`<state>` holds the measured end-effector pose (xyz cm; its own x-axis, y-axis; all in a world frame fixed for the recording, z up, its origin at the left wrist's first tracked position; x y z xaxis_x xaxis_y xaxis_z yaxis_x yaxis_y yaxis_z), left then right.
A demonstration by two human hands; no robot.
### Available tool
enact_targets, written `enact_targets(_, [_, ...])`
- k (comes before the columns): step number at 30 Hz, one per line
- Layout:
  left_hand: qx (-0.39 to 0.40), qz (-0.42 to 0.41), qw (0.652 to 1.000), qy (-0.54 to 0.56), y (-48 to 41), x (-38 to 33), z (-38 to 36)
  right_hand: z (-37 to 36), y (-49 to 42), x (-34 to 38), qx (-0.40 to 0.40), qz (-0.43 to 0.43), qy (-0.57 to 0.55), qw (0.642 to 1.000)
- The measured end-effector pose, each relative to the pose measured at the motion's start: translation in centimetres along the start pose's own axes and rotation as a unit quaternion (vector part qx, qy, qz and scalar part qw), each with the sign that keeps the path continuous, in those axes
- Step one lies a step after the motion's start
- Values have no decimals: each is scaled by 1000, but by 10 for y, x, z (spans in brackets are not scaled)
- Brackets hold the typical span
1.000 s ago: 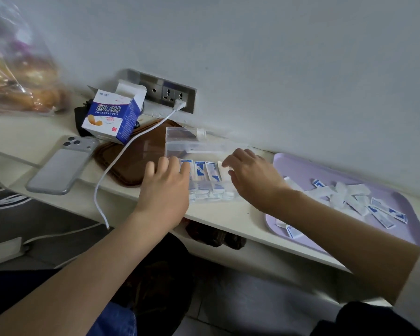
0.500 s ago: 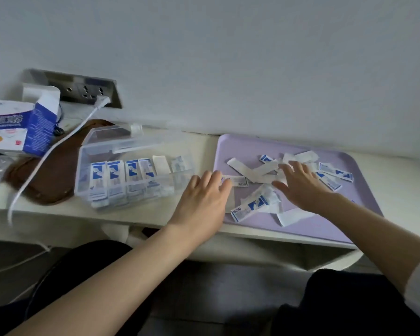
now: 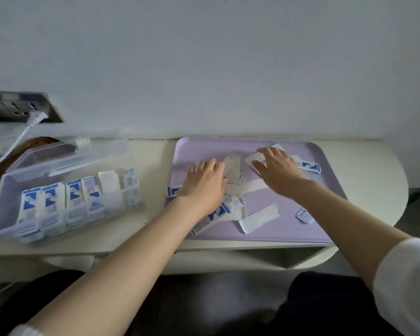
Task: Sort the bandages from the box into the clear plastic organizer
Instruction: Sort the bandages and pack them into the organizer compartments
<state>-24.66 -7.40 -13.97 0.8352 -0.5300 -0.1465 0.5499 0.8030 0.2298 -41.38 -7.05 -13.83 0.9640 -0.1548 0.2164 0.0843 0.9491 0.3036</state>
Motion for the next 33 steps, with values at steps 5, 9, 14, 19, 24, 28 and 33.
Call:
enact_targets(5, [85,11,996,19,-21,-5,-8,-16,-2,-27,62,-73,10,995])
enact_targets(9, [112,12,994,11,-24,-5,-20,-19,8,-4,68,-14,16,997])
enact_targets(14, [99,-10,995,9,-13,-3,-20,-23,20,24,118,57,-8,991])
enact_targets(19, [101,-21,995,2,2,1,-16,-3,17,29,75,84,-57,992])
enact_targets(24, [111,-20,994,-6,6,0,-18,5,-4,8,75,58,-4,995])
enact_targets(28, [130,-22,991,19,5,-4,-18,-5,-15,1,123,42,8,991])
enact_targets(33, [125,-17,991,37,1,-8,-11,0,-18,7,95,61,76,991])
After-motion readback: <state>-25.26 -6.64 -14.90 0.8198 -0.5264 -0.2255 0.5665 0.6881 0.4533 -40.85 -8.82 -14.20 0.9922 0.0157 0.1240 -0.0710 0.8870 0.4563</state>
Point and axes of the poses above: each hand's wrist, its own y-axis away from the middle knuckle, its own z-axis out of the back of the hand, x = y × z, the point moved 5 cm from there along -y, towards the middle knuckle, and after that the axes turned 14 degrees about x, right-handed, at the moved point
